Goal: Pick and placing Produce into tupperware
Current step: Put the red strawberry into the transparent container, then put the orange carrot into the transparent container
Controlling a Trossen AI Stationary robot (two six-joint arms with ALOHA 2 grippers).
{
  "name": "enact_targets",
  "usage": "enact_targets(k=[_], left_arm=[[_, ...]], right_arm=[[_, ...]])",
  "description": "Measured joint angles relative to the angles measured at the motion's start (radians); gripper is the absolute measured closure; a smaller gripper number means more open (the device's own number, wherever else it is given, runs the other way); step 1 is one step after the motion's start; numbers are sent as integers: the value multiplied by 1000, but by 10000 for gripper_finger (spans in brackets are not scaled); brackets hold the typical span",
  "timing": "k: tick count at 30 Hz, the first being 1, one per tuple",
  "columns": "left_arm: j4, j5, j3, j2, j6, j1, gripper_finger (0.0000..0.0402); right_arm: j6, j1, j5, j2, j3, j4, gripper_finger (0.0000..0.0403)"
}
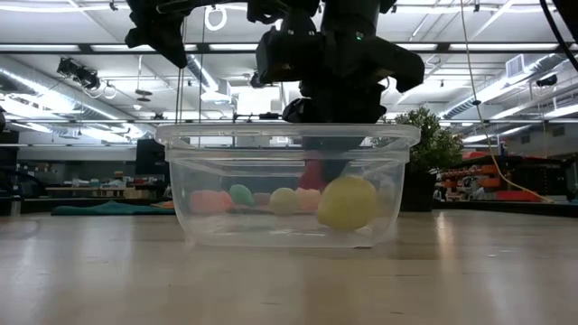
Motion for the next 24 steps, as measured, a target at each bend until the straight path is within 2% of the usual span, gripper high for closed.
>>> enact_targets(k=[12, 19, 24], left_arm=[[-1, 0, 0, 0, 2, 0, 362], [-2, 0, 0, 0, 2, 0, 355], [-9, 0, 0, 0, -3, 0, 354]], right_arm=[[1, -2, 6, 0, 8, -18, 254], [15, -7, 69, 0, 188, -200, 254], [130, -41, 68, -31, 269, -279, 256]])
